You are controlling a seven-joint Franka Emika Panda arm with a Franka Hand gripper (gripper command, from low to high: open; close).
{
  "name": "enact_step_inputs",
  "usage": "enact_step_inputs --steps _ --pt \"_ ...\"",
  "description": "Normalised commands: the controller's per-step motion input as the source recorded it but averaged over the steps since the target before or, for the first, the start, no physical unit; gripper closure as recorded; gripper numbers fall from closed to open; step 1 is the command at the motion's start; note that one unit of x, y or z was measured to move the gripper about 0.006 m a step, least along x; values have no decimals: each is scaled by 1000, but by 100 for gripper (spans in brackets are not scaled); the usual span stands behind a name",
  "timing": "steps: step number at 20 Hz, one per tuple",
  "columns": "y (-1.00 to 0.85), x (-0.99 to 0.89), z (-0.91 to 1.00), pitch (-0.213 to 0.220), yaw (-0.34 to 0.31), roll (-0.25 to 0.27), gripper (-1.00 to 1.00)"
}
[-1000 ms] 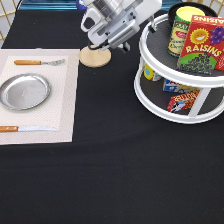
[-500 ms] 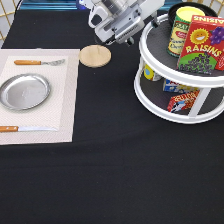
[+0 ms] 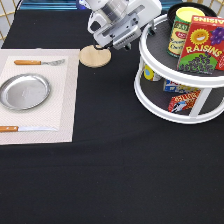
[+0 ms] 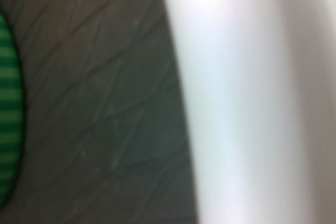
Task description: Pick up the bowl from the lazy Susan and put bowl on the plate
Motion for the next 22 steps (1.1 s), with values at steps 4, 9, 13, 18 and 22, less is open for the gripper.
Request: enact_step_inputs --steps 4,9,13,18,22 --pt "-16 744 38 21 -24 -75 -100" --pt "-43 813 2 27 -4 -50 -100" --pt "-86 794 8 43 0 -9 -100" --pt "-82 685 52 29 7 -2 -100" --pt "-6 676 99 31 21 -15 -100"
